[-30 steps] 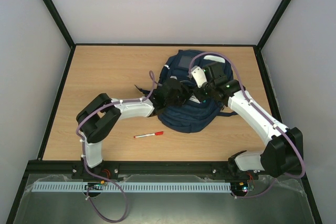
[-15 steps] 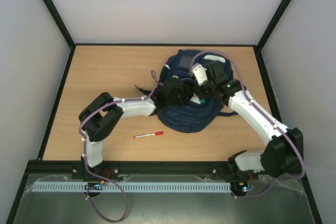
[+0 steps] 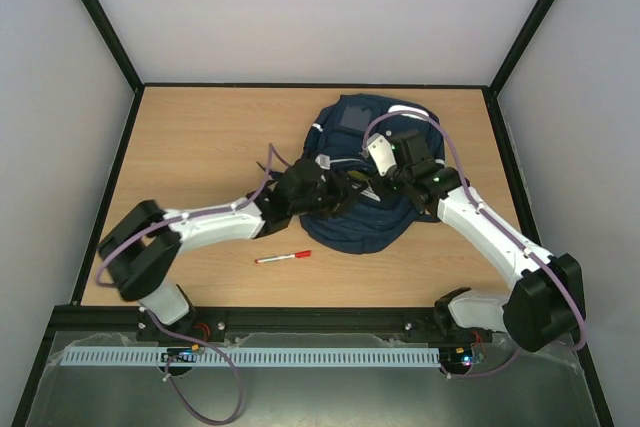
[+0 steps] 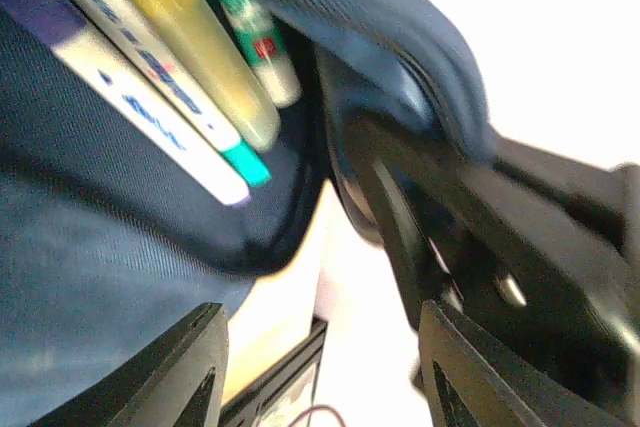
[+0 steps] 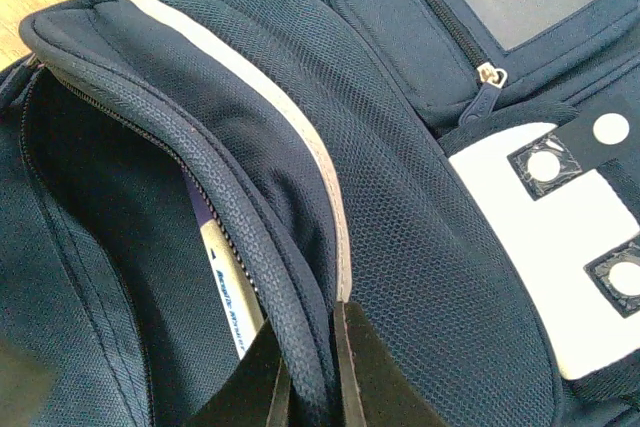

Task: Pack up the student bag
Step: Place the stationery in the student bag, then adjust the stationery at the center of the board.

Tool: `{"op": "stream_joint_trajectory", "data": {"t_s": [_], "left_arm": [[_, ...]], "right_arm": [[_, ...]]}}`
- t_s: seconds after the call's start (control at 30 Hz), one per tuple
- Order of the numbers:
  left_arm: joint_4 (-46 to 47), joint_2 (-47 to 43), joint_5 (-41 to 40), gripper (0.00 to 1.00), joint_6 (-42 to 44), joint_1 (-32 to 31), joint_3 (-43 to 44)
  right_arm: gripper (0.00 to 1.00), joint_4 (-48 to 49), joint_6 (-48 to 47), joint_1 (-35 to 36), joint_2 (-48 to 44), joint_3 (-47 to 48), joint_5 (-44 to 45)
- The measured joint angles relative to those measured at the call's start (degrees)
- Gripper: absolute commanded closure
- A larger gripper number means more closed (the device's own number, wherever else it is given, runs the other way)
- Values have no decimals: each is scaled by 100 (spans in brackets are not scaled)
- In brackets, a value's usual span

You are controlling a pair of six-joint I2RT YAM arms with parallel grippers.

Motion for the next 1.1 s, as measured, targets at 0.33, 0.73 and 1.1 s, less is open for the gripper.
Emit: {"op": "stream_joint_trajectory", "data": {"t_s": [0.33, 0.73, 1.1], "left_arm": [[-1808, -2251, -516, 41, 1331, -111, -966], [-3423, -3845, -1556, 44, 398, 50, -2684], [-3836, -3816, -1711, 46, -686, 50, -2909]], "right_arm": [[99, 415, -4, -4, -186, -472, -173], [99, 599, -149, -7, -52, -852, -503], [99, 608, -245, -7, -46, -894, -525]]}}
